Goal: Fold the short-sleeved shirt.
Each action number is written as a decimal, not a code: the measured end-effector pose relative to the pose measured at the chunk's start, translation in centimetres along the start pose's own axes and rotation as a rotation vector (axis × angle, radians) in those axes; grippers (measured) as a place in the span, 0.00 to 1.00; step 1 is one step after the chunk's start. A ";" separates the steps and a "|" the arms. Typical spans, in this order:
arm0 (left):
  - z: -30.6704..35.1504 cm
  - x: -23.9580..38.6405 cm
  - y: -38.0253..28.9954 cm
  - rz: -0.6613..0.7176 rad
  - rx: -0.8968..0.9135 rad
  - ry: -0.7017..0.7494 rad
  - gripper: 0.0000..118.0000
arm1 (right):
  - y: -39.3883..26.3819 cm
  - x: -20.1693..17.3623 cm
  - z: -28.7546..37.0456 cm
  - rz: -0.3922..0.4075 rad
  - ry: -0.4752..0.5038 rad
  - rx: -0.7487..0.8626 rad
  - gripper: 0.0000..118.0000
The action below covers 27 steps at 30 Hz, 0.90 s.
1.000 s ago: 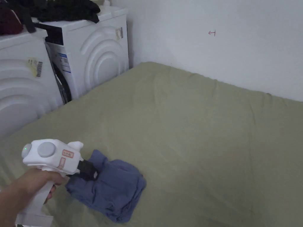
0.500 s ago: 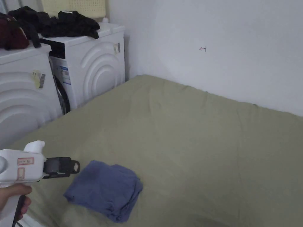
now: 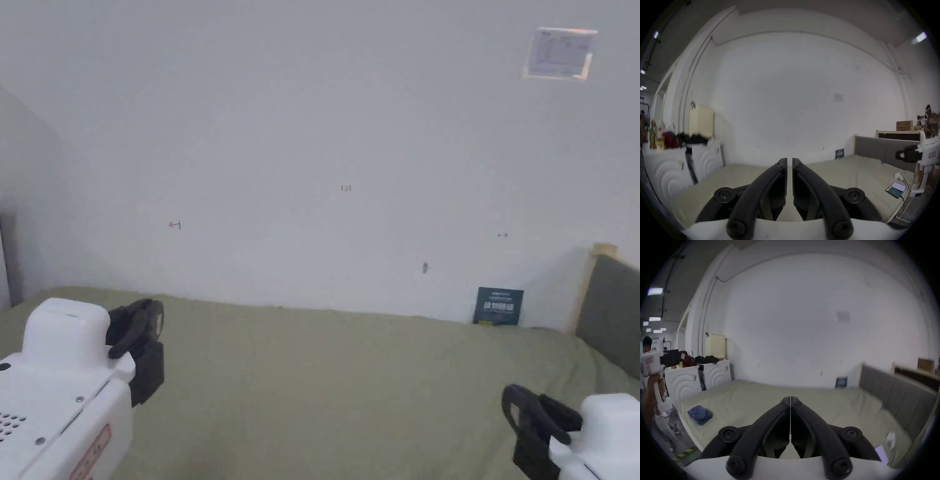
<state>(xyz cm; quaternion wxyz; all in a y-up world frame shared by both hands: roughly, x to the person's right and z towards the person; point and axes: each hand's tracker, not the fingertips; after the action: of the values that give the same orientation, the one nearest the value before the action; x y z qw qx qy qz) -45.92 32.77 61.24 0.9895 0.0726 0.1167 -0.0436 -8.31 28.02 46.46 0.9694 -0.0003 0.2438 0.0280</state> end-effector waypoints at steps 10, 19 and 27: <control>2.7 5.3 0.6 -0.102 0.018 -0.016 0.05 | 1.7 1.0 4.6 -0.128 -0.052 0.065 0.01; 2.1 4.4 -4.1 -0.037 -0.099 0.040 0.05 | -1.5 -0.4 2.9 0.023 -0.105 0.029 0.01; 2.0 3.7 -4.1 0.008 -0.096 0.041 0.06 | -1.2 -0.6 2.5 0.001 -0.090 0.029 0.03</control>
<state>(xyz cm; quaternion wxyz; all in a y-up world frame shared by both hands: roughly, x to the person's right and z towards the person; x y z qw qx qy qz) -42.35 28.19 61.75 0.9895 0.0263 0.1387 -0.0324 -7.54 26.78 48.94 0.9793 0.0153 0.2001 0.0251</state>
